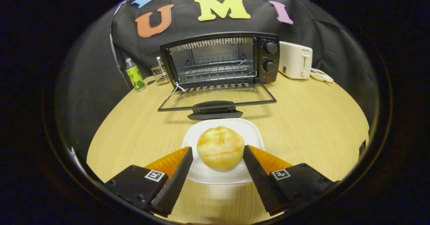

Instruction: Open the toaster oven, put the food inside, and close the toaster oven door.

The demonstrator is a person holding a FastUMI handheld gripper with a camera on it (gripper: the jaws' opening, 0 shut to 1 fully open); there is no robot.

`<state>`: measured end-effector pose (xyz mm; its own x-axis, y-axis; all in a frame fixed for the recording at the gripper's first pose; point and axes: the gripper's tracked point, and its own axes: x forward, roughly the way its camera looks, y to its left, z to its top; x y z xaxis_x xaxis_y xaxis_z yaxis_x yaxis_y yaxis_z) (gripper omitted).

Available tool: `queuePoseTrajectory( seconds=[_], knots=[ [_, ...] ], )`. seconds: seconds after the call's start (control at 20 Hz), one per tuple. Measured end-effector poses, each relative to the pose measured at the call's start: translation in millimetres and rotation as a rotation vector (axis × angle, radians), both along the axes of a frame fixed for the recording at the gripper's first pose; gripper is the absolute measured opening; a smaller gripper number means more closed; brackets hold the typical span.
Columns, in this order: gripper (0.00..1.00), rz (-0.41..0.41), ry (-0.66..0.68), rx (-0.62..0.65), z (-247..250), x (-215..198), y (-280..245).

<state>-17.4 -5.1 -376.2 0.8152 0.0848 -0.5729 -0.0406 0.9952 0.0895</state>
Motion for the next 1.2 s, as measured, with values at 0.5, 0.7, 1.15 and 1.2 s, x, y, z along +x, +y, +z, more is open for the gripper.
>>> queuePoseTrajectory(
  seconds=[0.5, 0.7, 1.15, 1.2],
  knots=[
    [0.87, -0.003, -0.042, 0.103, 4, 5, 2],
    [0.84, 0.031, -0.109, 0.141, 32, -4, 10],
    [0.83, 0.039, -0.332, 0.395, 102, 28, 18],
    [0.83, 0.04, -0.373, 0.423, 111, 38, 16]
  ],
)
